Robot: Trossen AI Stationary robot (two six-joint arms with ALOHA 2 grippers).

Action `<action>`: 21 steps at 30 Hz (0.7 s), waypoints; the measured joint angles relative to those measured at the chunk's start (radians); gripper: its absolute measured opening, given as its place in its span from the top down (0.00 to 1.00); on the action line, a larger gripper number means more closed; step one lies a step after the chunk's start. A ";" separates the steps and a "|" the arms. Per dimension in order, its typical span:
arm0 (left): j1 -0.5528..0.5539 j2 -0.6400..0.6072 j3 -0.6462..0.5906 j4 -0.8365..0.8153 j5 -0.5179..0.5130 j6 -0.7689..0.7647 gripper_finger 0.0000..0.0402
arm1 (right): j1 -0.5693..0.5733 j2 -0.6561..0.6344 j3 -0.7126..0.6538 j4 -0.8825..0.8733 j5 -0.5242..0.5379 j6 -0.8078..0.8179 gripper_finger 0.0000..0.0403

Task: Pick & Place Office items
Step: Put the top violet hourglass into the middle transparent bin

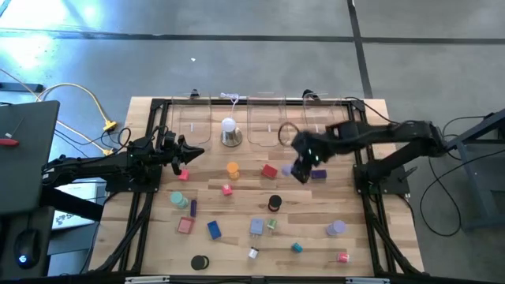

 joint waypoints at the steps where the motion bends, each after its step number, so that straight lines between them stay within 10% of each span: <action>1: 0.000 0.000 0.000 0.000 0.000 0.000 1.00 | -0.026 0.012 0.017 0.000 0.000 -0.033 0.55; 21: 0.000 0.000 0.000 0.000 0.000 0.000 1.00 | -0.451 0.566 0.777 -0.220 -0.061 -0.400 0.54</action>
